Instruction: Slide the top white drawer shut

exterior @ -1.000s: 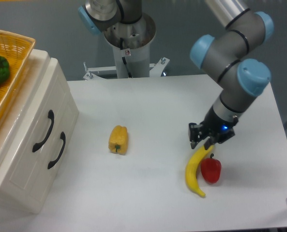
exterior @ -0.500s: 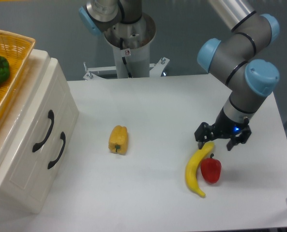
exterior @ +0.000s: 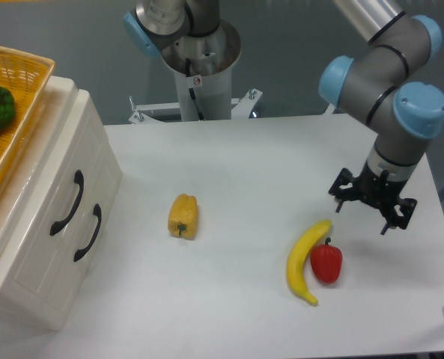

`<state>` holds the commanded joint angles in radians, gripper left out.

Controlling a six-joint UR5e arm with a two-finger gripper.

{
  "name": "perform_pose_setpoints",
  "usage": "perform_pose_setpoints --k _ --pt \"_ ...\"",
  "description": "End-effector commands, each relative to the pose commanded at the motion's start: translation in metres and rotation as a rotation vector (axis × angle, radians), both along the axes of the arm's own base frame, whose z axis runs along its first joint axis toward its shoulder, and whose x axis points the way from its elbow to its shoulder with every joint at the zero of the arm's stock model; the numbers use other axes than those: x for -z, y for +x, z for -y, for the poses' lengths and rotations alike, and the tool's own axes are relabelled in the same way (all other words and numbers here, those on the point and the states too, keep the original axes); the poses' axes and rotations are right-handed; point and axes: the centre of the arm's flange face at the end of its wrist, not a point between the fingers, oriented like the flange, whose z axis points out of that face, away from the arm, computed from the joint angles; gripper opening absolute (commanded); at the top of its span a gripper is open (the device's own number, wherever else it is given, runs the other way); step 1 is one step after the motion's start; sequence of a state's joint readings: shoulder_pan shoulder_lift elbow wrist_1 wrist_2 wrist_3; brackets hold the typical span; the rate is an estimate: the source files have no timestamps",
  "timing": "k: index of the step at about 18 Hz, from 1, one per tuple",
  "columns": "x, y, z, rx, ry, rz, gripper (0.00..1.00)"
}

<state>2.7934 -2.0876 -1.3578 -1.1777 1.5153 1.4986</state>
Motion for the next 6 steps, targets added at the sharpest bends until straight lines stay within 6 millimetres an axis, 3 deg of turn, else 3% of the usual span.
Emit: perform_pose_setpoints --k 6 --pt "-0.009 -0.019 -0.002 0.096 -0.077 0.054 1.0"
